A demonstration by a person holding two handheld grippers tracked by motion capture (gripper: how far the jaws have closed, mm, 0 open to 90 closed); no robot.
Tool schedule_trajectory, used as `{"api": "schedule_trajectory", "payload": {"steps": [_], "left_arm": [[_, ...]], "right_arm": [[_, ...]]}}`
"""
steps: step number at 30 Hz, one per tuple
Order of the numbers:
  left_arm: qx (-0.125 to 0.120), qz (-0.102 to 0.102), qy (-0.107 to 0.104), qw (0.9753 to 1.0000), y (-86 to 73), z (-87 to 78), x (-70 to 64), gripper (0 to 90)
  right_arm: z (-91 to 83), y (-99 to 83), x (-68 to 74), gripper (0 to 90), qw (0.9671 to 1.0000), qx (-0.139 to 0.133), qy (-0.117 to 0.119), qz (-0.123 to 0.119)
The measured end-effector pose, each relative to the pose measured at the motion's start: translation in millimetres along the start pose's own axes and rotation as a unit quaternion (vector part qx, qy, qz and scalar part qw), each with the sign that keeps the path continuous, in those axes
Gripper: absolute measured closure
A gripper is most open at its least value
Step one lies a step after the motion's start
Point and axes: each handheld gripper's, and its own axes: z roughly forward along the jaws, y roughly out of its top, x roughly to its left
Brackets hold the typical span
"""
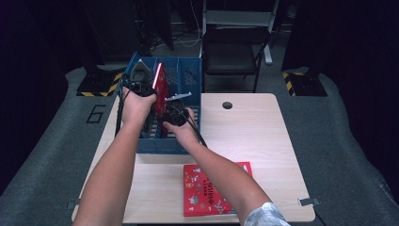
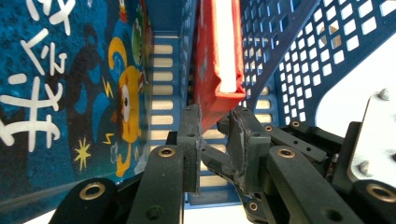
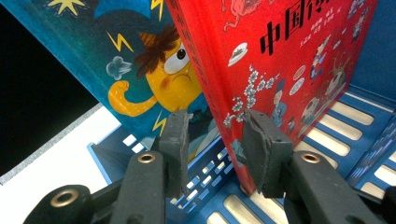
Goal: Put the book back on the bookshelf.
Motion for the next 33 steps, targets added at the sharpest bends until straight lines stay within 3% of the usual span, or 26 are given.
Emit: {"api": "schedule_trajectory", "payload": {"steps": [6, 12, 15, 16, 20, 24, 26, 33], "left_arm": [[-0.006, -0.007, 0.003, 1.0000, 0.0, -0.4, 1.4, 76.7], [-0.013, -0.005, -0.004, 0.9999, -0.1, -2.2, 3.7, 70.5], [-0.025, -0.002, -0.005, 0.9997, -0.6, -4.4, 4.0, 65.1], [-0.028, -0.002, -0.004, 0.9996, -0.3, -5.2, 4.3, 62.0], [-0.035, 0.004, -0.005, 0.9994, -0.8, -8.7, 6.0, 58.0], [-0.040, -0.001, -0.017, 0.9991, -1.4, -13.8, 6.6, 55.7], [-0.044, 0.004, -0.017, 0.9989, -1.9, -16.7, 6.3, 53.7], [-0.056, 0.008, -0.033, 0.9978, -3.2, -28.9, 4.2, 49.0]], "right_arm": [[0.4, -0.4, 2.1, 61.6, 1.0000, 0.003, -0.003, 0.001], [0.1, -2.1, 5.9, 60.6, 0.9999, 0.002, 0.000, -0.013], [-3.8, -1.2, 6.1, 58.8, 1.0000, 0.004, 0.000, -0.007], [-3.9, -0.7, 4.0, 57.7, 0.9998, -0.005, -0.003, -0.019], [-9.2, -0.2, 2.7, 55.7, 0.9999, -0.005, -0.004, -0.009], [-14.6, -2.2, 0.2, 53.6, 0.9999, -0.005, -0.008, -0.014], [-17.8, -3.8, -1.7, 52.8, 0.9999, -0.006, -0.010, -0.005], [-30.2, -7.3, -1.4, 48.8, 0.9998, -0.006, -0.011, -0.013]]}}
